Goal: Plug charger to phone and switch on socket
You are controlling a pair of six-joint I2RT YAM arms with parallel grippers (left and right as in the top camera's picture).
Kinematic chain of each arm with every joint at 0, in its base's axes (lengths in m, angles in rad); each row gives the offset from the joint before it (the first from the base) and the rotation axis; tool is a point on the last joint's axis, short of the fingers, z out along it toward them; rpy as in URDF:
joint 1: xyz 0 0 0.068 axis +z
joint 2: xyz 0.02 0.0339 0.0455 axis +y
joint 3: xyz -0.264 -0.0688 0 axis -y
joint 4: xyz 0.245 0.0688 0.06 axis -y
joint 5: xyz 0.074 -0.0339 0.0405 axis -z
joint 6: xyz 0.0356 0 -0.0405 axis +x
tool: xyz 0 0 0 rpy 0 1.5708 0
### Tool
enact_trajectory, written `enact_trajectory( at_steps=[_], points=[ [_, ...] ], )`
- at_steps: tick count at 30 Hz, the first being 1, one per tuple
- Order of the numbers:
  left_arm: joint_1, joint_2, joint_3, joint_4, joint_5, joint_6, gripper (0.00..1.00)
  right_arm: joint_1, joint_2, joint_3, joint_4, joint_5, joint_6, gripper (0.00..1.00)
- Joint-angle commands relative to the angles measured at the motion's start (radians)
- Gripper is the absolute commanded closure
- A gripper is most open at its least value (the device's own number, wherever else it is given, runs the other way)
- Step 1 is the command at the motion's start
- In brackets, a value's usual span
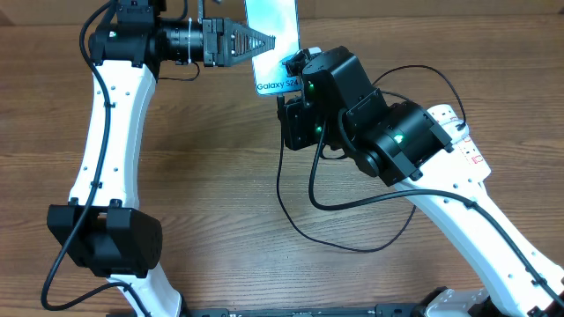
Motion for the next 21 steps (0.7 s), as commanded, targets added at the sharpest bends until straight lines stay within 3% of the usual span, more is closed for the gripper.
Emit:
enact_trajectory(
  at_steps=[1, 21],
  points=[
    [0.000, -0.008, 0.014, 0.007, 0.053, 0.027, 0.96, -0.002, -0.005, 0.039, 0.007, 0.019, 0.003, 0.96],
    [0.000, -0.008, 0.014, -0.005, 0.054, 0.031, 0.96, -0.002, -0.005, 0.072, -0.011, 0.030, -0.008, 0.96]
  ],
)
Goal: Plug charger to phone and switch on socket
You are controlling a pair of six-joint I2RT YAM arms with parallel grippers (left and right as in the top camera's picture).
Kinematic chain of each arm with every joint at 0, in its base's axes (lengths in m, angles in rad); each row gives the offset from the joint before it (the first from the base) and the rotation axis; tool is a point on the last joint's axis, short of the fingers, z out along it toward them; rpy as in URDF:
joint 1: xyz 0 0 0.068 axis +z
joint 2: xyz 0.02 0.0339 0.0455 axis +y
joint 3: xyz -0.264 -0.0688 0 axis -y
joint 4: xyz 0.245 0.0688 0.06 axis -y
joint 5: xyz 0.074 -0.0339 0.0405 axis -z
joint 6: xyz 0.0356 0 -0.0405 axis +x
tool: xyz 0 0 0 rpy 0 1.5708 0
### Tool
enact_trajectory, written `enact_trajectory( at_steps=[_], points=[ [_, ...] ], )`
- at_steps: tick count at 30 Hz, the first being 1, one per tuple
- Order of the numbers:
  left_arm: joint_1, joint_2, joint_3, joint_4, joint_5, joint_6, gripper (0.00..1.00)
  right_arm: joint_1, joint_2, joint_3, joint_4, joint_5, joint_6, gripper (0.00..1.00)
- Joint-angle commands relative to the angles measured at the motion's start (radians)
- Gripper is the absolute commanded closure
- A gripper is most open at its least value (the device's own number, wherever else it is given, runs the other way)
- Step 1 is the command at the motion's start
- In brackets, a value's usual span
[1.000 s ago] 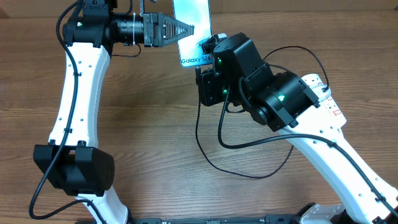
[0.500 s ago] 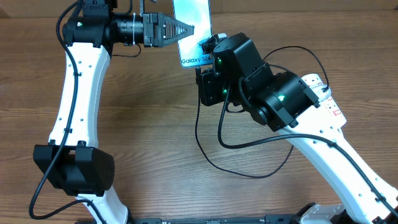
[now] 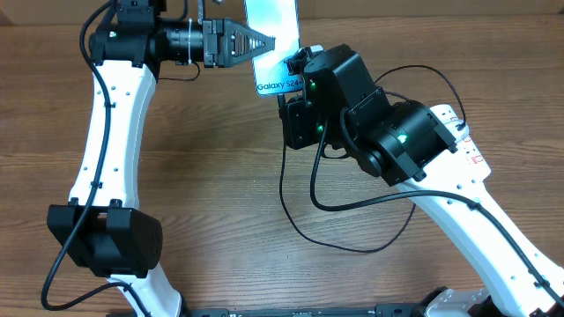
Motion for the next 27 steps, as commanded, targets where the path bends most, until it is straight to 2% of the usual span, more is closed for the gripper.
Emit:
enact_trajectory(
  at_steps=[1, 8, 17, 18, 21, 27],
  points=[
    [0.000, -0.008, 0.014, 0.001, 0.050, -0.010, 0.96, -0.001, -0.005, 0.046, 0.015, 0.026, -0.007, 0.96],
    [0.000, -0.008, 0.014, 0.001, 0.057, -0.083, 0.96, -0.001, -0.002, 0.045, 0.036, 0.055, -0.007, 0.96],
    [0.000, -0.008, 0.014, 0.001, 0.065, -0.087, 0.96, -0.001, -0.002, 0.045, 0.046, 0.054, -0.006, 0.96],
    [0.000, -0.008, 0.014, 0.001, 0.045, -0.087, 0.96, -0.001, -0.002, 0.045, 0.043, 0.054, -0.006, 0.95],
    [0.000, -0.008, 0.014, 0.001, -0.034, -0.087, 0.96, -0.001, -0.002, 0.045, 0.032, 0.054, -0.006, 0.82],
    [0.000, -0.008, 0.014, -0.001, -0.119, -0.087, 0.96, -0.001, -0.002, 0.046, -0.009, 0.054, -0.003, 0.73]
  ],
)
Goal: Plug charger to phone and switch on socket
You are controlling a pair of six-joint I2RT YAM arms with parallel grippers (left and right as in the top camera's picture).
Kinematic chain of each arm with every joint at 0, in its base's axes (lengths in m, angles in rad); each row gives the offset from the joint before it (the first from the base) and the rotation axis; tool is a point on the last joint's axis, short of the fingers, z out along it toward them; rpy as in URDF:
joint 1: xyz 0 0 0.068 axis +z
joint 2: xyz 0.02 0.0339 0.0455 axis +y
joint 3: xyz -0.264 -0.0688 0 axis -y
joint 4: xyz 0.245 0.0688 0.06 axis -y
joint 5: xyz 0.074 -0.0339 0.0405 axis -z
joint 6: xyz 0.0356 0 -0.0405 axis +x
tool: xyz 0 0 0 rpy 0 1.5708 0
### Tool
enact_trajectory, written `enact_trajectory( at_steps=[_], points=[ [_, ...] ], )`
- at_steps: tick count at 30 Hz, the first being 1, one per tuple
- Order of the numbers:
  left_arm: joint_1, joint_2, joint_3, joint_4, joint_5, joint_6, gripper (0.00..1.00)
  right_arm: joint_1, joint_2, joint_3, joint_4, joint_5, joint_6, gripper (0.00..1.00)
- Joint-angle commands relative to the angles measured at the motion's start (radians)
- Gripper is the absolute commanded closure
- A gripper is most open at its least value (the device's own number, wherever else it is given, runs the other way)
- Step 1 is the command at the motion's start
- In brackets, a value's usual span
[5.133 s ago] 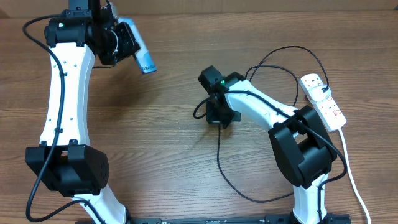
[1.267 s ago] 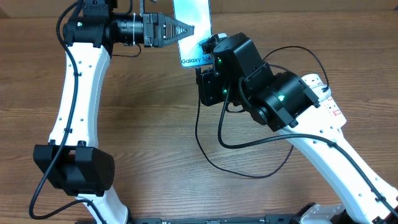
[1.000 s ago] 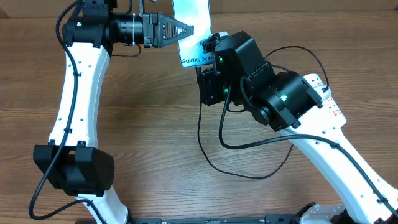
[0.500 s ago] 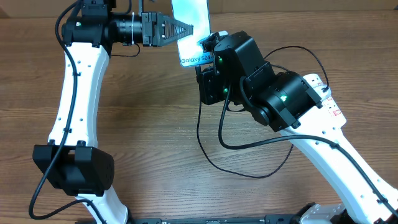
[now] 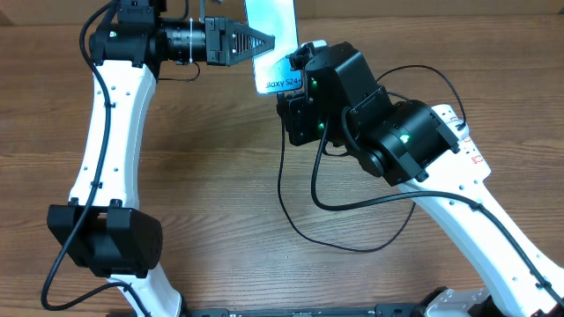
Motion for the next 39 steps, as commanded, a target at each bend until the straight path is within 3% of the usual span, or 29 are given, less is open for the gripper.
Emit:
enact_trajectory(
  at_steps=[1, 6, 9, 15, 19, 39],
  points=[
    [-0.002, -0.008, 0.014, -0.004, -0.064, -0.010, 0.96, -0.002, -0.002, 0.032, -0.014, 0.016, -0.003, 0.70],
    [-0.003, -0.007, 0.012, -0.116, -0.219, 0.046, 0.96, -0.003, -0.002, 0.032, -0.037, 0.031, 0.026, 0.40],
    [-0.011, -0.007, 0.005, -0.209, -0.344, 0.092, 0.95, -0.005, -0.002, 0.032, -0.049, 0.099, 0.082, 0.28],
    [-0.055, -0.005, -0.071, -0.246, -0.481, 0.103, 0.96, -0.043, -0.002, 0.032, -0.072, 0.128, 0.155, 0.27],
    [-0.083, 0.022, -0.141, -0.204, -0.583, 0.008, 0.96, -0.081, -0.002, 0.032, -0.101, 0.122, 0.197, 0.27],
    [-0.103, 0.377, -0.154, -0.191, -0.488, 0.041, 0.96, -0.126, -0.002, 0.030, -0.176, 0.090, 0.196, 0.24]
  ],
)
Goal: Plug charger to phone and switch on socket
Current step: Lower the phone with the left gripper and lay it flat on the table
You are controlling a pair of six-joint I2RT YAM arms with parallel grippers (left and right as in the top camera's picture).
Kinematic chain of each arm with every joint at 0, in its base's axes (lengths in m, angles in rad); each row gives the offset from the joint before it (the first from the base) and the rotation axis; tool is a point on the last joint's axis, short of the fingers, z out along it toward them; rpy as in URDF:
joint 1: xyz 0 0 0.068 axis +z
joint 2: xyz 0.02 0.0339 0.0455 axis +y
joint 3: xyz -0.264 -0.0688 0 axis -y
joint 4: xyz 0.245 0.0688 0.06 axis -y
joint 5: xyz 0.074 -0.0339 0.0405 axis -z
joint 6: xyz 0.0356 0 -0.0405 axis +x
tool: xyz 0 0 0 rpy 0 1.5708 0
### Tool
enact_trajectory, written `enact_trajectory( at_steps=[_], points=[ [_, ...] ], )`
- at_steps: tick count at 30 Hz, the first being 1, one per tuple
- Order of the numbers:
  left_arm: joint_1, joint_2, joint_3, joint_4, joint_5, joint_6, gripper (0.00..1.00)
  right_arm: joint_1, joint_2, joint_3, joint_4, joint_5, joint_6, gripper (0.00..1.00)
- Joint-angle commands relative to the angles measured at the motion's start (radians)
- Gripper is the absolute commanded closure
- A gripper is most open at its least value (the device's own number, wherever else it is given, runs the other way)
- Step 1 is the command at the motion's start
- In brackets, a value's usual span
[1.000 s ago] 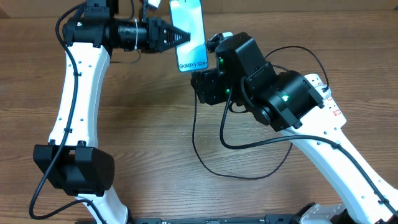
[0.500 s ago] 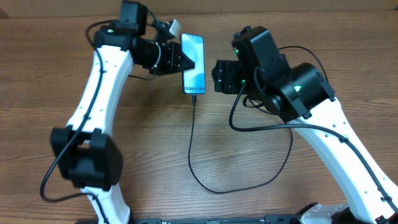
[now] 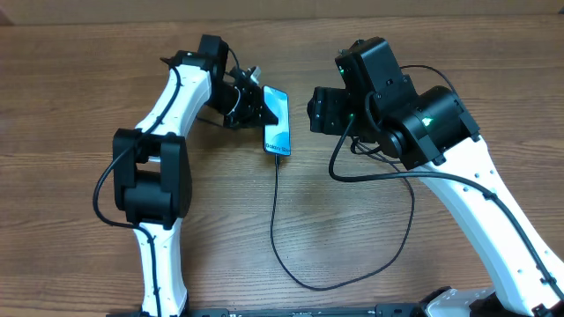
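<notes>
The phone [image 3: 276, 121] lies flat on the wooden table with its lit screen up. A black charger cable [image 3: 273, 220] runs from its near end, loops toward the front edge and climbs back under my right arm. My left gripper [image 3: 253, 107] rests against the phone's left edge; its fingers are too dark to tell whether they grip it. My right gripper [image 3: 317, 111] hangs a short way right of the phone, not touching it, its fingers hidden below the wrist housing. The socket is hidden.
The table [image 3: 70, 220] is bare wood. My left arm [image 3: 159, 167] folds across the left half and my right arm [image 3: 476, 194] covers the right rear. The slack cable loop [image 3: 388, 246] lies on the front middle.
The phone was at the far edge with both grippers on it; it now lies nearer the middle, cable attached. My right gripper has drawn off to the right. The left arm has folded inward.
In all three earlier moments the phone sat at the far edge, my shut left gripper's tip on its left side and my right gripper at its near end with the cable. Now the cable hangs from the phone and the right gripper is apart.
</notes>
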Motion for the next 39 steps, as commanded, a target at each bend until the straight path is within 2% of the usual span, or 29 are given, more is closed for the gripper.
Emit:
enact_trajectory(
  at_steps=[1, 30, 32, 34, 37, 39],
  points=[
    [-0.003, 0.018, 0.000, 0.003, 0.067, 0.024, 0.96, -0.002, -0.002, 0.030, 0.004, -0.001, 0.008, 0.24],
    [-0.035, 0.045, -0.043, 0.020, -0.096, 0.013, 0.94, -0.002, -0.001, 0.025, -0.030, -0.001, 0.008, 0.24],
    [-0.035, 0.045, -0.043, 0.019, -0.144, -0.009, 0.92, -0.002, -0.001, 0.025, -0.037, -0.001, 0.008, 0.24],
    [-0.035, 0.045, -0.044, 0.019, -0.170, -0.012, 0.85, -0.002, -0.001, 0.025, -0.041, -0.001, 0.007, 0.24],
    [-0.035, 0.045, -0.043, 0.019, -0.175, -0.011, 0.83, -0.002, -0.001, 0.025, -0.041, -0.001, 0.008, 0.24],
    [-0.035, 0.045, -0.043, 0.019, -0.176, -0.011, 0.74, -0.002, -0.001, 0.025, -0.041, -0.001, 0.007, 0.24]
  ],
)
